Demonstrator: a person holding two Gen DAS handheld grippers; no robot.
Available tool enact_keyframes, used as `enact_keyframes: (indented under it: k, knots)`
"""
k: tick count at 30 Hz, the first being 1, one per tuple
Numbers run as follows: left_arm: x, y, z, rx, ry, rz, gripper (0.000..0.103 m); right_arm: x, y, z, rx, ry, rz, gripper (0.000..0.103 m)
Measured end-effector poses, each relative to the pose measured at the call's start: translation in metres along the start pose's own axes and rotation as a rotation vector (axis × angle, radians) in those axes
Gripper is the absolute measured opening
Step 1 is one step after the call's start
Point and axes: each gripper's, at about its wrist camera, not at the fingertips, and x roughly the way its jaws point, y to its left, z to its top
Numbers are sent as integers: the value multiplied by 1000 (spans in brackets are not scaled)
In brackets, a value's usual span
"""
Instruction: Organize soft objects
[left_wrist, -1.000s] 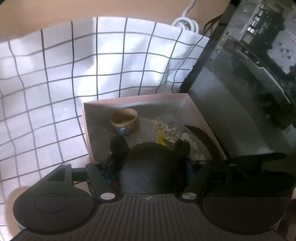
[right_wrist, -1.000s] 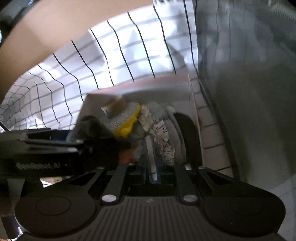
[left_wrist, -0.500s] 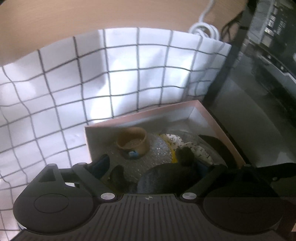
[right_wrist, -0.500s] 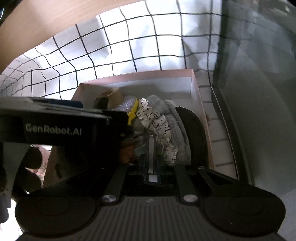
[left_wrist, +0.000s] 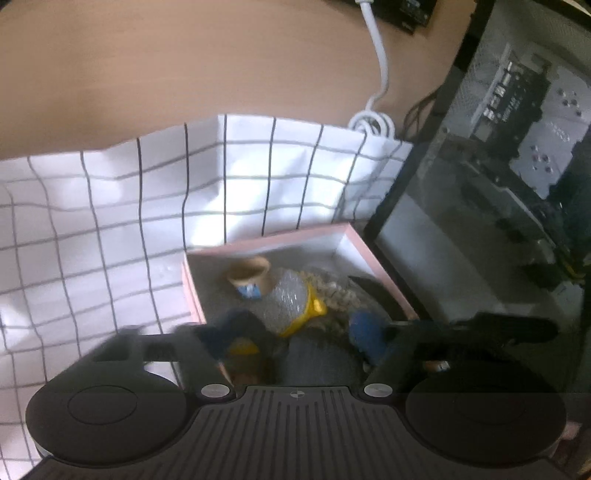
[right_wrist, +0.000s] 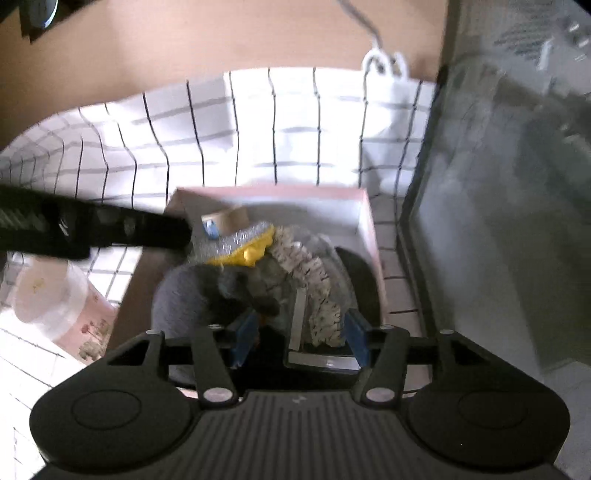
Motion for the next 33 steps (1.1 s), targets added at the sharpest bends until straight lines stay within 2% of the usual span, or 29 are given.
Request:
enact_keyframes:
  k: [1, 3, 4, 8, 11, 14, 16, 17, 20, 23, 26, 28, 31, 32, 33]
  knots:
    - [3, -1, -2, 6, 15, 0, 40, -6, 0, -1, 11, -9, -8, 53]
    - [14, 0, -7, 12, 43, 12, 29, -22, 3, -5, 26, -31, -29, 53]
    - [19, 1, -10, 9, 59, 9, 27, -30, 6, -9, 30, -43, -38, 53]
    - [30, 5, -17, -4, 31, -2, 27, -63, 17, -34, 10, -73, -69, 54]
    - [23, 3, -17, 2, -2, -30, 27, -79, 26, -52, -24, -81, -82, 58]
    - [-8, -2, -22, -14, -84, -36, 27, -92, 30, -74, -50, -86, -42, 66]
    - [-37, -4, -36, -30, -153, -43, 27, -95, 31, -88, -82, -91, -6, 76]
    - [-51, -6, -48, -28, -186, -37, 27, -93, 31, -93, -105, -89, 8, 77]
    - [-82, -12, -100, -28, -272, 42, 28, -83, 33, -109, -184, -80, 63, 80]
    - [-98, -16, -168, -105, -346, 213, 28, -70, 33, -124, -231, -53, 132, 84]
    - [-98, -16, -219, -217, -315, 385, 28, -57, 35, -137, -281, -45, 171, 85]
    - [-94, -15, -242, -282, -271, 447, 28, -49, 39, -144, -301, -38, 204, 86]
    - [-91, -23, -261, -303, -248, 531, 28, -38, 46, -151, -334, -29, 240, 88]
    - [-90, -26, -263, -303, -250, 544, 28, -35, 48, -154, -340, -25, 250, 90]
    - [-89, -29, -265, -301, -251, 555, 28, -33, 48, -156, -337, -34, 264, 97]
